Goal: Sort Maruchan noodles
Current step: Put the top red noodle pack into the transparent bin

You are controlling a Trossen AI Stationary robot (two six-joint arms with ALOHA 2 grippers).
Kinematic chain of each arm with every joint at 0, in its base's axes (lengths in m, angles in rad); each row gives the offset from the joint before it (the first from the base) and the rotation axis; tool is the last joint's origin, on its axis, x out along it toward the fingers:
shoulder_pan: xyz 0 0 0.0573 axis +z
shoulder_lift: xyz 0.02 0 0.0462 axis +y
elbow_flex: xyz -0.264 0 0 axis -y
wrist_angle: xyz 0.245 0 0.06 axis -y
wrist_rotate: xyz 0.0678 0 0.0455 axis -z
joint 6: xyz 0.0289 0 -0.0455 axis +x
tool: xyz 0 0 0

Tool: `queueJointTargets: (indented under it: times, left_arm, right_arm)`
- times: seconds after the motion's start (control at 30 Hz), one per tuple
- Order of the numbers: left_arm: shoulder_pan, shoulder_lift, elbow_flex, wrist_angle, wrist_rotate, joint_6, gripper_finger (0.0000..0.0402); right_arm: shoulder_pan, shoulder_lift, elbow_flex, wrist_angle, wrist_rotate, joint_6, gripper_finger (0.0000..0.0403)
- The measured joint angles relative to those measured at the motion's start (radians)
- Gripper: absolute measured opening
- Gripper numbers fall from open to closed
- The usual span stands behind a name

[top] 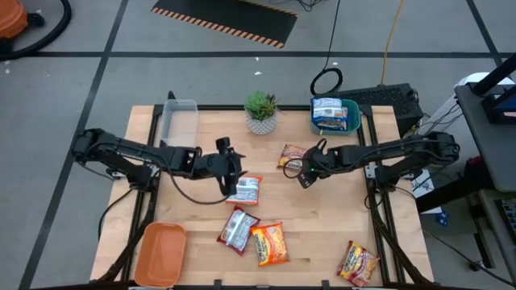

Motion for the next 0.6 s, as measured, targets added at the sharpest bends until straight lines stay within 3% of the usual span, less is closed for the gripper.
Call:
queueJointTargets:
  times: [0.6]
  left_arm:
    - [-0.101,0.000,0.000,0.001,-0.004,-0.016,0.0239]
  right_arm:
    - [0.000,0.157,-0.014,0.066,0.014,-0.012,0.0206]
